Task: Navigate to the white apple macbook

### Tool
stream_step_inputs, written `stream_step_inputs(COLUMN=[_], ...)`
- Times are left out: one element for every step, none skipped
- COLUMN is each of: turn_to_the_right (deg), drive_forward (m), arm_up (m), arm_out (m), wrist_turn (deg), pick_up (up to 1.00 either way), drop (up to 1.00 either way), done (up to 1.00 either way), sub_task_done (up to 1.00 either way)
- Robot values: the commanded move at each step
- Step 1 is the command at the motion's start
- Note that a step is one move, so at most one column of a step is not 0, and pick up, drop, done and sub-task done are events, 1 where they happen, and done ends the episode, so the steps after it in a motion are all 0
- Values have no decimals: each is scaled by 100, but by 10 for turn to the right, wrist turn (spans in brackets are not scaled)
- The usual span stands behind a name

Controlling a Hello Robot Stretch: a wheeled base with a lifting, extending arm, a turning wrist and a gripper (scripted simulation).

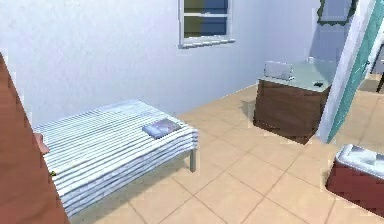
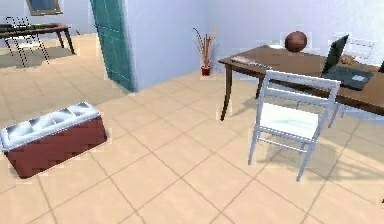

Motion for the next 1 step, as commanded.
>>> stream_step_inputs(turn_to_the_right=[450], drive_forward=[0], arm_up=[0], arm_out=[0], wrist_turn=[0], pick_up=[0], drop=[0], done=[0], sub_task_done=[0])
